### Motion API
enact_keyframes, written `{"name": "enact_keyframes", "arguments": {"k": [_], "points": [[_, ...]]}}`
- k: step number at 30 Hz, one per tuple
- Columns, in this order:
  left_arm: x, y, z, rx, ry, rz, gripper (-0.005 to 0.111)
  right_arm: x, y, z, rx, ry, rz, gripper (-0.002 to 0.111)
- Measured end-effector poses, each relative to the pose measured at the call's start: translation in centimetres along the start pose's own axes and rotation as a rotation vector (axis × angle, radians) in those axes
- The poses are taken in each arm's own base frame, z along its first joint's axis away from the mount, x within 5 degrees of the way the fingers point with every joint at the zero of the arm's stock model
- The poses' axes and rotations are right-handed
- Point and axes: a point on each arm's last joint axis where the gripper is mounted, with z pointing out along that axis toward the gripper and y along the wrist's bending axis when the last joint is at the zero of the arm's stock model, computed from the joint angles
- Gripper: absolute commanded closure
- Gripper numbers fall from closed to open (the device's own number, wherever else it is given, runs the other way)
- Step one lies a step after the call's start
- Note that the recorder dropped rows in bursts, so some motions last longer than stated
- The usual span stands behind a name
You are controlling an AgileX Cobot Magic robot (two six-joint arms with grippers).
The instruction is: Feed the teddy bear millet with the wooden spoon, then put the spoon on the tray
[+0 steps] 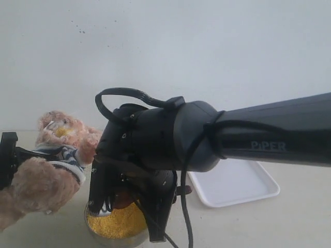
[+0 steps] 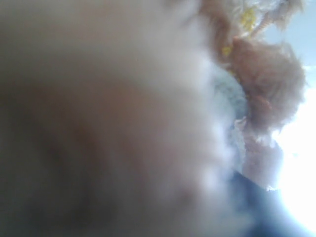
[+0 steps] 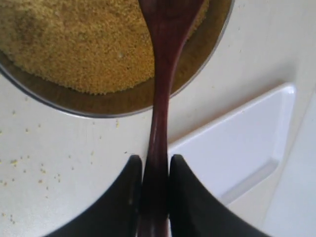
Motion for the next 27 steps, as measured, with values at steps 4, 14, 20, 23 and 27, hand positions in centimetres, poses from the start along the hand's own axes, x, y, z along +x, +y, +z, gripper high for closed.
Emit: {"name": "enact_keyframes", "arguments": {"k": [4, 14, 20, 23, 27], "points": [[0.0, 0.0, 0.0, -0.003, -0.001, 0.009, 0.103, -0.2, 0.5, 0.2, -0.049, -0.013, -0.004, 0.109], [0.0, 0.0, 0.0, -0.003, -0.001, 0.011, 0.103, -0.8, 1.5, 0.4, -0.155, -0.066, 0.021, 0.109], [0.0, 0.0, 0.0, -0.001, -0.001, 0.011, 0.103, -0.7, 1.3, 0.4, -0.134, -0.056, 0.024, 0.109], [0.0, 0.0, 0.0, 0.0, 0.0, 0.011, 0.103, -0.6, 1.2, 0.5, -0.125, -0.051, 0.025, 0.109], [0.0, 0.0, 0.0, 0.0, 0.0, 0.011, 0.103, -0.4, 1.1, 0.7, -0.153, -0.057, 0.051, 0.109]]}}
